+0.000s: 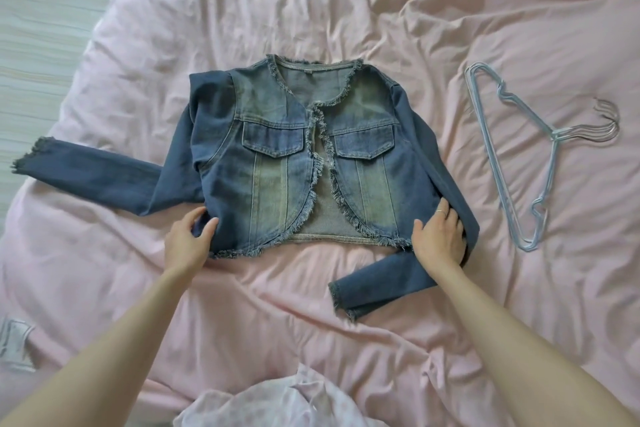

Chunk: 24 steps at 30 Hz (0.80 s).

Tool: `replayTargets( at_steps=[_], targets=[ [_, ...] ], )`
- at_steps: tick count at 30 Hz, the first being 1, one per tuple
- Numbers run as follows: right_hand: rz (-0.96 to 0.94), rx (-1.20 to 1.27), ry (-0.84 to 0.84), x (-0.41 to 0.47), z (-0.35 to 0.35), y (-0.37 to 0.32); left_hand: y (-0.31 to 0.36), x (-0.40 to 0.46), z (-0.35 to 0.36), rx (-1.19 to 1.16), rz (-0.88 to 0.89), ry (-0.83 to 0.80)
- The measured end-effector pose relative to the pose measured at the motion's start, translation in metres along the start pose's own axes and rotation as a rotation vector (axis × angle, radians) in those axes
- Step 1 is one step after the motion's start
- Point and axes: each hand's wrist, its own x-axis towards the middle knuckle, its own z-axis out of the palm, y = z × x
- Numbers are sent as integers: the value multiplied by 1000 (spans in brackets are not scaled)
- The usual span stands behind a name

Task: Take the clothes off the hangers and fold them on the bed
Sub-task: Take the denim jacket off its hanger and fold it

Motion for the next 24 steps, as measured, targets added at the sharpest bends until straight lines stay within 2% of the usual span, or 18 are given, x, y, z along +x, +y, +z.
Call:
replayTargets(
  at_steps=[4,7,9,11,14,16,19,24],
  targets=[
    [-196,-229,14,-3,10,1,-8,9,5,163,58,-88],
    [-345,-295,17,-9,20,-3,-8,6,7,233,96,-32],
    [-428,-312,-22,-14,26,-9,-6,1,8,120,56,41],
    [-477,-304,-118,-17,33,-18,-6,-3,4,-51,-64,101],
    [-431,-201,-254,-18,40,-32,-11,-2,-1,-276,-175,101],
    [-351,-178,-321,-17,44,-43,-15,0,-5,-384,-258,42],
    [-288,-165,-256,-15,42,-61,-20,3,-8,-400,-359,-72],
    [-349,-16,-152,1,34,-111,-7,10,-12,-332,-251,-24]
  ],
)
